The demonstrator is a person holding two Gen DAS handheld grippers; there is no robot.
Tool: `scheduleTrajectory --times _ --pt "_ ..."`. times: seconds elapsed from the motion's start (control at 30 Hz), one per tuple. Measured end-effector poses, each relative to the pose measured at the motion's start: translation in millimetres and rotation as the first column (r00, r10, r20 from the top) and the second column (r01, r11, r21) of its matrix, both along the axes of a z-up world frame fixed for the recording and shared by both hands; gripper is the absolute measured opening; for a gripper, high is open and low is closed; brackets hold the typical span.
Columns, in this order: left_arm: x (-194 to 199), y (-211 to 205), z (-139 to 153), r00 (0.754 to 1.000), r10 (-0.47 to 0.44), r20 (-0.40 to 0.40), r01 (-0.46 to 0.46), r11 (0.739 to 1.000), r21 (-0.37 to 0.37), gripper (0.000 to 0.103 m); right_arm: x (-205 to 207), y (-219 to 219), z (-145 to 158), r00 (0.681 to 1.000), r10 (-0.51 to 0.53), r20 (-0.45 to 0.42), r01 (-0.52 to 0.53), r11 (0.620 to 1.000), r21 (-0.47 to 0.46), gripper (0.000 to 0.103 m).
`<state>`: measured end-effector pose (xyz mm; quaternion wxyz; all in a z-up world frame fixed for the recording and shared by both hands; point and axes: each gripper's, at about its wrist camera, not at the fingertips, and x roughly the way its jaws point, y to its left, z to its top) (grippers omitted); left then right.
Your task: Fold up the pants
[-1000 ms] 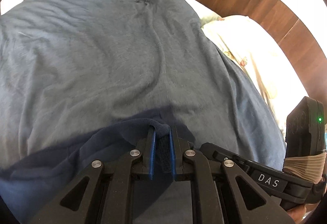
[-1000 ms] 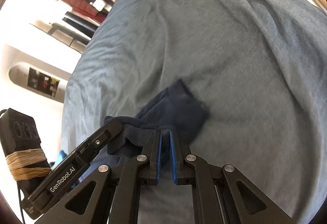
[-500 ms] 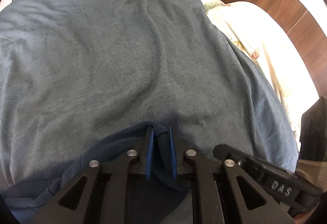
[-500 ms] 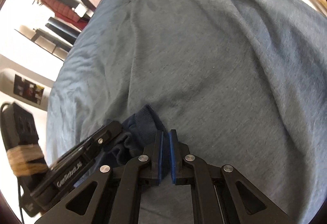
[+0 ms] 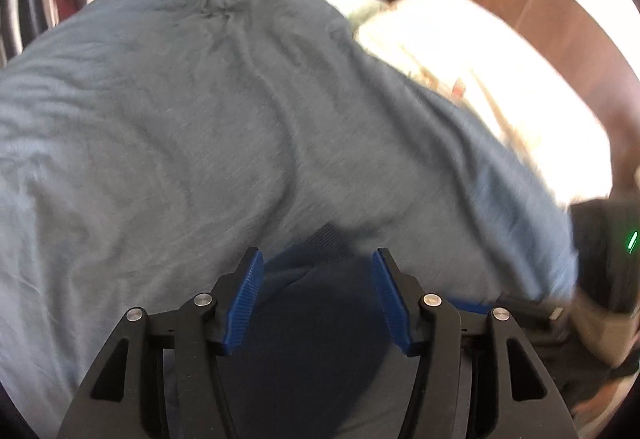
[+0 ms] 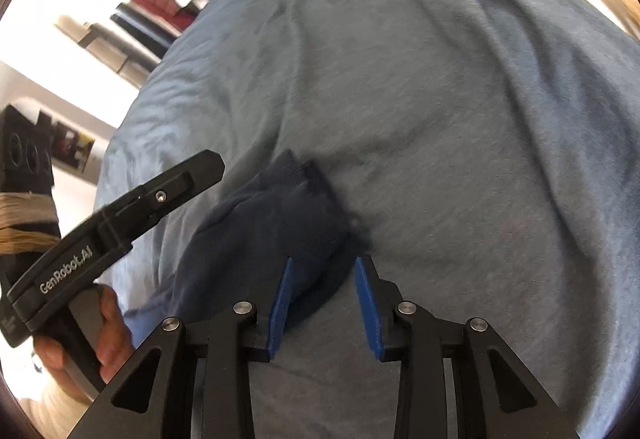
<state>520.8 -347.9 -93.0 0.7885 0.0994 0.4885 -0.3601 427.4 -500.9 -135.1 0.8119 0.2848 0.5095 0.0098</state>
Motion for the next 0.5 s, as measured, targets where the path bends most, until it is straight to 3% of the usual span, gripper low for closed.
scheduleTrajectory --times 0.13,0.23,0.37,0.5 --pt "4 25 -16 1.0 0.0 -0.024 0.003 0.995 0.1 0.054 7 4 -9 1.0 0.005 0.015 -0.005 1.0 0.006 0.034" --pt "3 53 -17 1.0 0.027 -0.006 -0.026 0.986 0.162 0.054 13 3 -16 0.999 -0.015 -0.029 0.016 1.0 0.026 0.034" --pt "-5 97 -13 0.999 0.049 0.003 -0.048 0.976 0.214 0.054 7 15 0 1.0 -0.02 -0.005 0.019 0.999 -0.045 0.034" --pt "-14 119 -14 1.0 -0.002 -0.02 0.007 0.972 0.237 0.054 9 41 12 0.999 0.031 0.017 -0.03 0.997 -0.068 0.034"
